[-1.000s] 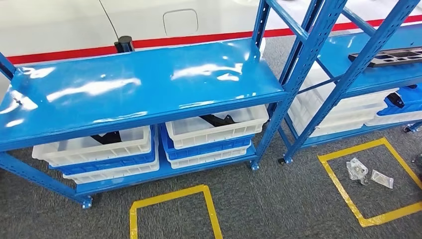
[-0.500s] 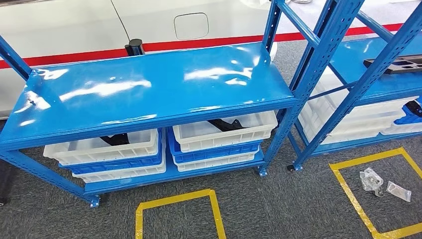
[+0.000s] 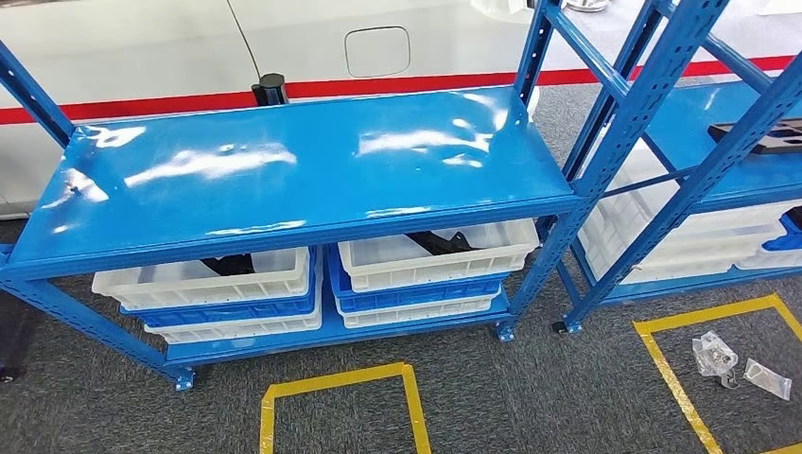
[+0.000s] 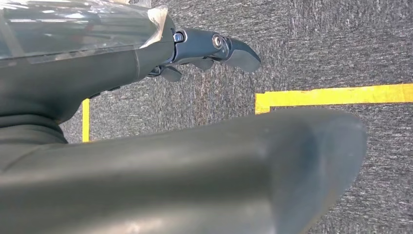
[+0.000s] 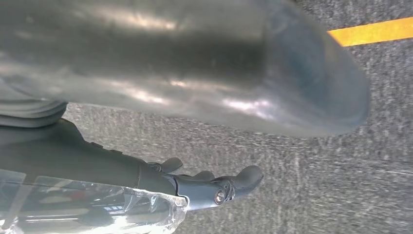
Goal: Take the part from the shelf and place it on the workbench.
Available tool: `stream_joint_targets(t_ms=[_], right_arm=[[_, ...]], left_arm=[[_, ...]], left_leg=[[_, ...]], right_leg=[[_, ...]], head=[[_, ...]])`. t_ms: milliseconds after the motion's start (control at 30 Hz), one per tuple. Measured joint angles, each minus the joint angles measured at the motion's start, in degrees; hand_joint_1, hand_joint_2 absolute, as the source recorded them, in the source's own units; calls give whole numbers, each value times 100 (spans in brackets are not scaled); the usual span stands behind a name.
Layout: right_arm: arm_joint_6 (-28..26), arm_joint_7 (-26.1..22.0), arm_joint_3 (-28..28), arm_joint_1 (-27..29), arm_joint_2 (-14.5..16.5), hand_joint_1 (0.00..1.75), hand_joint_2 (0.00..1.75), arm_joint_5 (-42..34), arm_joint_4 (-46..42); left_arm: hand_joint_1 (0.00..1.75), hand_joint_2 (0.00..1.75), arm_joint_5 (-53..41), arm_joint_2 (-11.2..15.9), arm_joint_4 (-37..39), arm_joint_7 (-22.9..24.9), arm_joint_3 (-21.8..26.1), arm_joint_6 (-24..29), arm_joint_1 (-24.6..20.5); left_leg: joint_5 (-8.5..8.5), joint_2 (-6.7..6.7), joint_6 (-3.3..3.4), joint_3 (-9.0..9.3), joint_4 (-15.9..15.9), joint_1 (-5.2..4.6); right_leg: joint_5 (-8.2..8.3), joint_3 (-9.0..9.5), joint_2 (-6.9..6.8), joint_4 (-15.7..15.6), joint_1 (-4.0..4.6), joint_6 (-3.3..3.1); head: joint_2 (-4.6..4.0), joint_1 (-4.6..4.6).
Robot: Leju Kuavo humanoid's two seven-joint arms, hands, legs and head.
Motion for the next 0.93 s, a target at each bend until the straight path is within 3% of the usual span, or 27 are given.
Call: stream_joint_targets(t_ms=[67,133,200,233,433,533,933], right_arm=[[-1,-2,0,-11,2,0,0,0,0],[-2,-3,-1,-11,9,0,0,-1,0],[-5,-9,-4,-5,10,0,0,-16,0],[-7,-13,-7,-5,9,0,0,-26,0],[-9,-28,-62,-7,14,0,0,-58,0],[-9,-36,-84,-6,14,0,0,-63,0],[50,-39,-90,-10,16,0,0,9,0]], left_arm=[[0,0,0,-3,0,1,0,0,0],[0,0,0,-1,0,3,0,1,4],[0,0,-2,2,0,7,0,2,6],[0,0,-4,2,0,9,0,3,6],[0,0,-30,2,0,21,0,7,5],[0,0,-39,2,0,25,0,10,5],[0,0,-9,2,0,41,3,35,5]], left_leg=[[-30,-16,-35,8,11,-25],[-39,-12,15,5,15,-32],[-30,-6,73,14,-2,-22],[-27,-5,66,22,-16,-18],[0,-4,-65,46,-77,-11],[1,-3,-97,47,-80,-11],[0,0,-109,45,-76,-48]], right_leg=[[159,204,14,-438,14,-59],[187,219,17,-466,24,-119],[194,217,21,-467,38,-132],[192,217,23,-467,46,-139],[184,214,22,-462,55,-157],[181,214,22,-460,57,-162],[181,218,22,-461,24,-162]], head=[[0,-1],[0,-5],[0,-4],[0,-4],[0,-3],[0,-1],[0,-1]])
